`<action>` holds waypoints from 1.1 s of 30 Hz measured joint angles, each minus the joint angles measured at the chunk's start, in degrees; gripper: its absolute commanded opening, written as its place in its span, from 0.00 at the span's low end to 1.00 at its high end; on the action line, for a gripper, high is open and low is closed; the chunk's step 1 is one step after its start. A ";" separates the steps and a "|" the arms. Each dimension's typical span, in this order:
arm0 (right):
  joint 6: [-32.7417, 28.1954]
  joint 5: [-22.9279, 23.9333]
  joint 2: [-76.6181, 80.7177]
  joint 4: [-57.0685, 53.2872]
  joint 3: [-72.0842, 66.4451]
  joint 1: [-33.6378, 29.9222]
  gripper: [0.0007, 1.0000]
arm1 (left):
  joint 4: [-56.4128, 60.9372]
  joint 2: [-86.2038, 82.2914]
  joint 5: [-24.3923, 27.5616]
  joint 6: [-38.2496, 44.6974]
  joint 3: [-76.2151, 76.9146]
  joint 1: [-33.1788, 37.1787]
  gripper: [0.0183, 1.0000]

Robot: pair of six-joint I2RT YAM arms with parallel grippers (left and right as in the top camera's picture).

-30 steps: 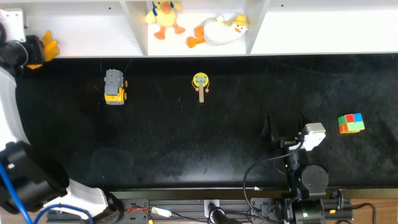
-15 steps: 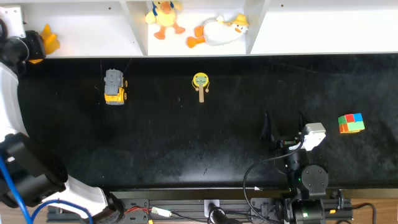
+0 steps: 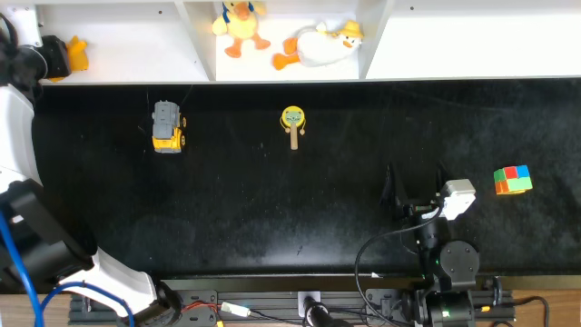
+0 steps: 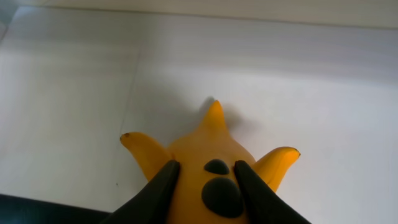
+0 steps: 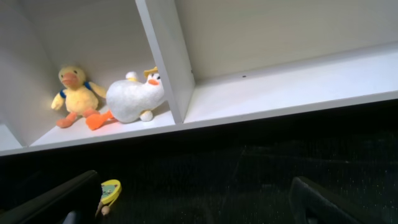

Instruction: Store Toys

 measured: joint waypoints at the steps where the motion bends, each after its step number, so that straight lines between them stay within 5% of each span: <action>1: 0.00 0.02 0.00 0.04 0.00 0.00 1.00 | 0.39 0.04 0.04 0.02 0.00 0.00 0.30; 14: 0.02 0.00 0.00 0.04 0.00 0.00 1.00 | 4.79 1.90 1.53 -0.92 -0.02 0.13 0.31; 20: 0.02 0.00 0.00 0.04 0.00 0.00 1.00 | 5.40 2.08 1.99 -1.57 -0.02 0.13 0.56; 33: 0.00 0.00 0.00 0.02 0.00 0.00 1.00 | 6.86 2.78 2.60 -2.60 -0.02 0.17 0.82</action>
